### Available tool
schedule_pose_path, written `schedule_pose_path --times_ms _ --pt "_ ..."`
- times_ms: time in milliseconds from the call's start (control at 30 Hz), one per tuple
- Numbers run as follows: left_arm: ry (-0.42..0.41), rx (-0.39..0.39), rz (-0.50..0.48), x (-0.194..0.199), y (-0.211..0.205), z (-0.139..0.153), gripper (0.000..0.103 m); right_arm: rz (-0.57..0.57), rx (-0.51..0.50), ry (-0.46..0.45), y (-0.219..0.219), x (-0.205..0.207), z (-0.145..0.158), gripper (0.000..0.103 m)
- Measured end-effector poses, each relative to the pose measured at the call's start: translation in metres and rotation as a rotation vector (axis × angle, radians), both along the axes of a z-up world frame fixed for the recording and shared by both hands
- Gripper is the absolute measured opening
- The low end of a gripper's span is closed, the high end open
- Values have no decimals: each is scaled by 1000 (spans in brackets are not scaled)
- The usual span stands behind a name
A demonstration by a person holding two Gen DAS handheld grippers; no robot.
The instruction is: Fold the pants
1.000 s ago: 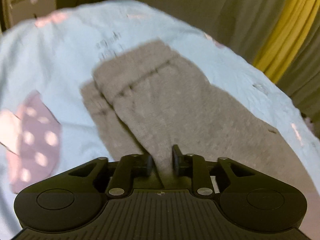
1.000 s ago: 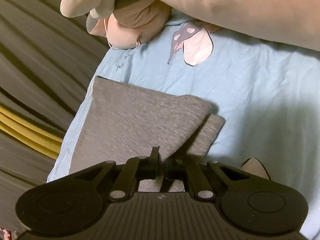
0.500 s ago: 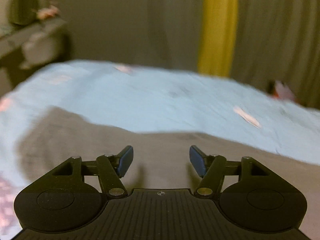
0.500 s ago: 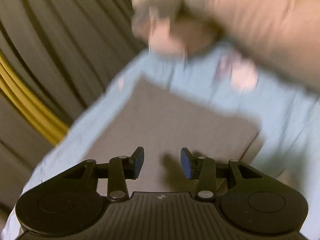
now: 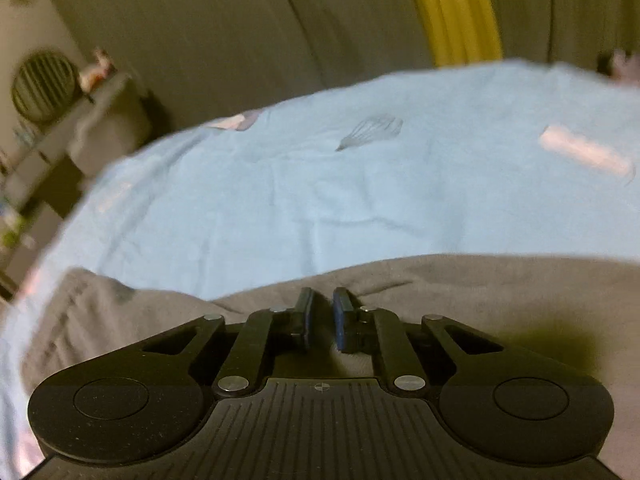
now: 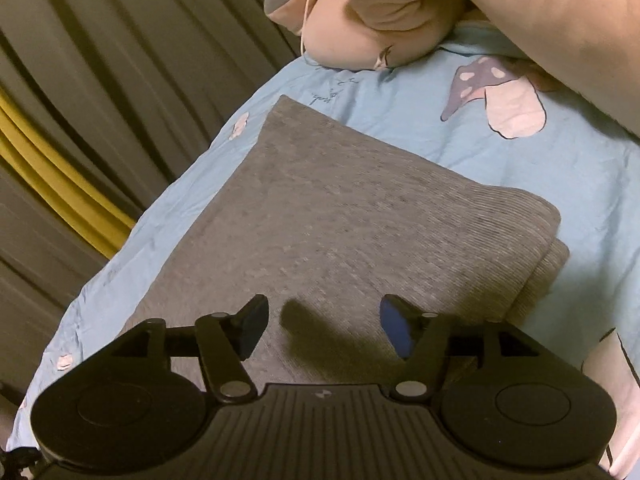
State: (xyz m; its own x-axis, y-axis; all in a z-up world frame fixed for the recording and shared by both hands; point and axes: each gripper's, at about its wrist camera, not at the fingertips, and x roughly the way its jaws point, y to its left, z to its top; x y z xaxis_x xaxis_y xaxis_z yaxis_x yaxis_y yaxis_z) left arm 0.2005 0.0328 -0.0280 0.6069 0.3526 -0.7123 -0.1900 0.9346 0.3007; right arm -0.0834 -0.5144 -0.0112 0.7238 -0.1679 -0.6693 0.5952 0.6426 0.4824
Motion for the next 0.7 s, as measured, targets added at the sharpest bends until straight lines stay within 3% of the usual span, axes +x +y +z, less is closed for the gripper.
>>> schedule_pose_path --times_ms 33,67,100,133,167,267,300,333,400,467,533,567,600,700 --pt "-11 -88 -38 -10 0 6 22 -4 10 -9 -1 -1 -1 63" --pt "-26 -141 -76 -22 -2 13 22 -9 19 -17 -3 -3 -2 63" --pt "-39 -168 -120 -36 -6 18 29 -12 25 -21 -3 -3 -3 63" --pt "-47 -191 -167 -48 -10 21 47 -10 22 -19 -2 -3 -2 63" --pt "-49 -209 -199 -59 -11 21 54 -7 17 -14 -1 -3 -2 64" --pt "0 -133 -112 -66 0 -5 61 -3 20 -15 -2 -4 0 64" --pt "-9 -139 -83 -68 8 -10 74 -10 34 -23 -4 -6 1 64" --pt "-27 -146 -51 -73 13 -6 72 -25 42 -28 -6 -11 4 64" --pt "-35 -69 -2 -82 12 6 58 -79 18 -44 -13 -29 13 69" --pt "-73 -31 -5 -99 12 22 60 -133 14 -92 -25 -56 19 77" --pt "-103 -74 -48 -122 10 33 79 -201 53 -105 -41 -83 17 77" --pt "-111 -102 -63 -129 8 34 84 -225 85 -115 -49 -93 13 77" --pt "-114 -142 -75 -141 5 34 88 -240 128 -127 -56 -102 6 74" --pt "-62 -263 -109 -145 -5 21 88 -238 317 -230 -73 -116 -17 42"
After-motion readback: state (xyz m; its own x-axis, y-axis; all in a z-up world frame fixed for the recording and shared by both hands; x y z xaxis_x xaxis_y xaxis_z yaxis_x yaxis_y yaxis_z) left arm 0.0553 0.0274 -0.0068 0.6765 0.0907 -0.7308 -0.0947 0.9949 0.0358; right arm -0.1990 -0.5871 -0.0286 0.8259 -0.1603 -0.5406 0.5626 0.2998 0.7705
